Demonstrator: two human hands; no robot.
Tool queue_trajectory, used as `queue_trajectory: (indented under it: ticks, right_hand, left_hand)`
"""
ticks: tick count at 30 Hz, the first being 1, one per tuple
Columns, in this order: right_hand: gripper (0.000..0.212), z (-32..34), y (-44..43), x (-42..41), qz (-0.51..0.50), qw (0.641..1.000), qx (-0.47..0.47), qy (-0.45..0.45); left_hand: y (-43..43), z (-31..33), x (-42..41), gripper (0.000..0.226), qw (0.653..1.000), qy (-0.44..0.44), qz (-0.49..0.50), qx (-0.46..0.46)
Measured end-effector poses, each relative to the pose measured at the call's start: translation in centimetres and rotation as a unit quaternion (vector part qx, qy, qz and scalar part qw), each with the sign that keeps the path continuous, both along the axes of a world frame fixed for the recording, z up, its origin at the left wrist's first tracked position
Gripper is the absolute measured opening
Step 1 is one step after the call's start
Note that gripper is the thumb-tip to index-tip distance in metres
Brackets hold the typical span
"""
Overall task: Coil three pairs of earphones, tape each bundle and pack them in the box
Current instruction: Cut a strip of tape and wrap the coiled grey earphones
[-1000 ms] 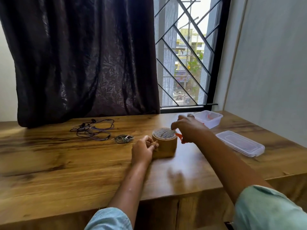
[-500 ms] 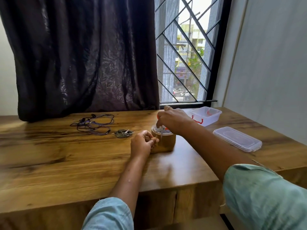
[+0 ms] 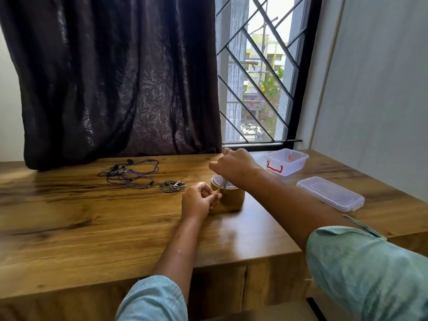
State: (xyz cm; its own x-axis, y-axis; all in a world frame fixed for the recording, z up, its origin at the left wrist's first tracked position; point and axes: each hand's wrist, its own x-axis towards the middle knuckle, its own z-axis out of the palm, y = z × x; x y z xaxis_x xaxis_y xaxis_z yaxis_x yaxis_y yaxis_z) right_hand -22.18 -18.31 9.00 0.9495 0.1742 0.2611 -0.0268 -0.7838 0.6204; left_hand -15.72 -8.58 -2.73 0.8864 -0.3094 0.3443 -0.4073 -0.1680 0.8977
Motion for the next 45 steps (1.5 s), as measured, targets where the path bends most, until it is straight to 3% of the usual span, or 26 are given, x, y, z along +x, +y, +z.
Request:
queue_trajectory:
  ticks: [16,29,37,45]
  right_hand:
    - [0.026,-0.1,0.8,0.8,0.036,0.999,-0.006,0.010]
    - [0.023,0.6,0.7,0.5,0.007,0.999,-0.034,0.011]
    - [0.028,0.5,-1.9,-0.4,-0.050,0.995,0.086,0.026]
    - [0.037,0.6,-5.4,-1.4,-0.084,0.966,0.242,0.035]
  left_hand:
    - [-0.1,-0.2,0.2,0.014,0.999,0.016,-0.039,-0.028]
    - [-0.4,-0.5,0.6,0.007,1.000,0.004,-0.020,-0.014]
    - [-0.5,-0.8,1.5,0.017,1.000,0.001,-0.013,0.001]
    - [-0.6,-0.8,1.8,0.017,0.999,0.018,-0.034,0.004]
